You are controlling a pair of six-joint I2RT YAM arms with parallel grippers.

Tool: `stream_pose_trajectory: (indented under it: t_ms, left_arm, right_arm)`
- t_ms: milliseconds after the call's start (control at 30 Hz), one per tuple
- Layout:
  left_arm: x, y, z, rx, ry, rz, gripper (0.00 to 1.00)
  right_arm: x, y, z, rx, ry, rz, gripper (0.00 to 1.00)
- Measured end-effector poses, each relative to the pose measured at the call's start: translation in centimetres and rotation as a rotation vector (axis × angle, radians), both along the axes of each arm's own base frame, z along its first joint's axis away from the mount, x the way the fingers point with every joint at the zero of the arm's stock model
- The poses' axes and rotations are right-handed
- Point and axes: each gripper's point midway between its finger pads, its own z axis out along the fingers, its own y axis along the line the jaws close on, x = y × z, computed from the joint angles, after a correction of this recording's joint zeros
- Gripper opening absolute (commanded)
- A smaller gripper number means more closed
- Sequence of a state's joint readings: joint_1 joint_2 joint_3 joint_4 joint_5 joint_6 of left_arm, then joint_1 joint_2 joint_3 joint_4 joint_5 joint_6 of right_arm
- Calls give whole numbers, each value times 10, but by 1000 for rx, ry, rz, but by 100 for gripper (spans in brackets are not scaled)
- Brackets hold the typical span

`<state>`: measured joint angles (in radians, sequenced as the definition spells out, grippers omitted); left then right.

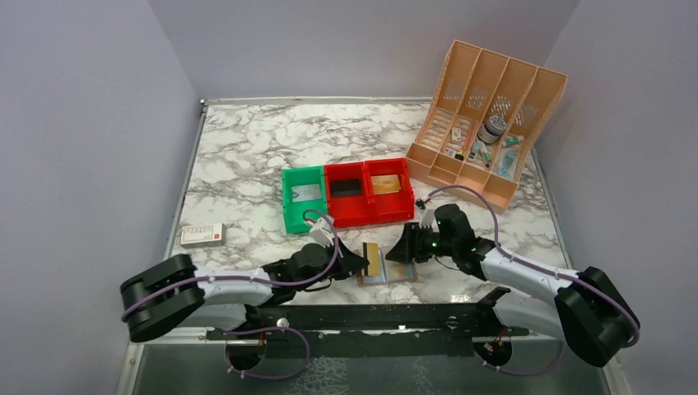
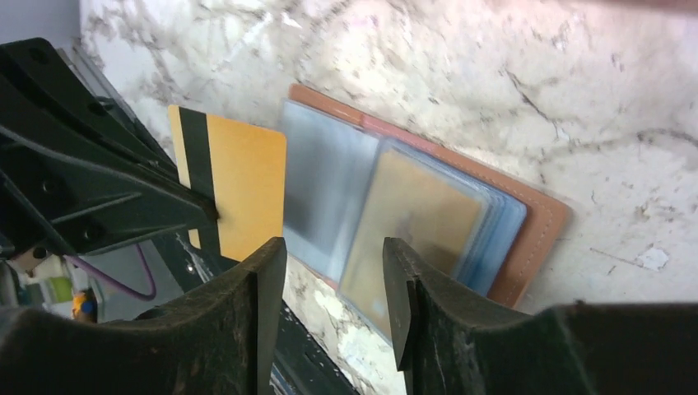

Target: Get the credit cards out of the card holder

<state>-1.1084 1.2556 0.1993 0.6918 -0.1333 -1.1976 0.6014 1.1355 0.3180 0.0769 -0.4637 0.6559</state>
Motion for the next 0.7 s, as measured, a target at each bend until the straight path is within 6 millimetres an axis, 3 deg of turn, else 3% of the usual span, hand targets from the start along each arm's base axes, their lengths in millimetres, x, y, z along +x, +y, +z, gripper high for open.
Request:
stream_pose_trajectory:
  t_ms: [67, 233, 467, 700]
  left_arm:
    - [2, 7, 11, 2, -29, 14, 0]
    - [6, 28, 33, 38, -110, 52, 0]
    - [9, 47, 56, 113, -214, 52, 0]
    - [16, 56, 81, 190, -331, 39, 0]
  right_arm:
    - [3, 1, 12, 17, -39, -1, 61]
    - [16, 3, 54, 89, -181, -28, 67]
    - [32, -12, 98, 165, -445, -133, 85]
    - [36, -16, 121, 175, -585, -126, 85]
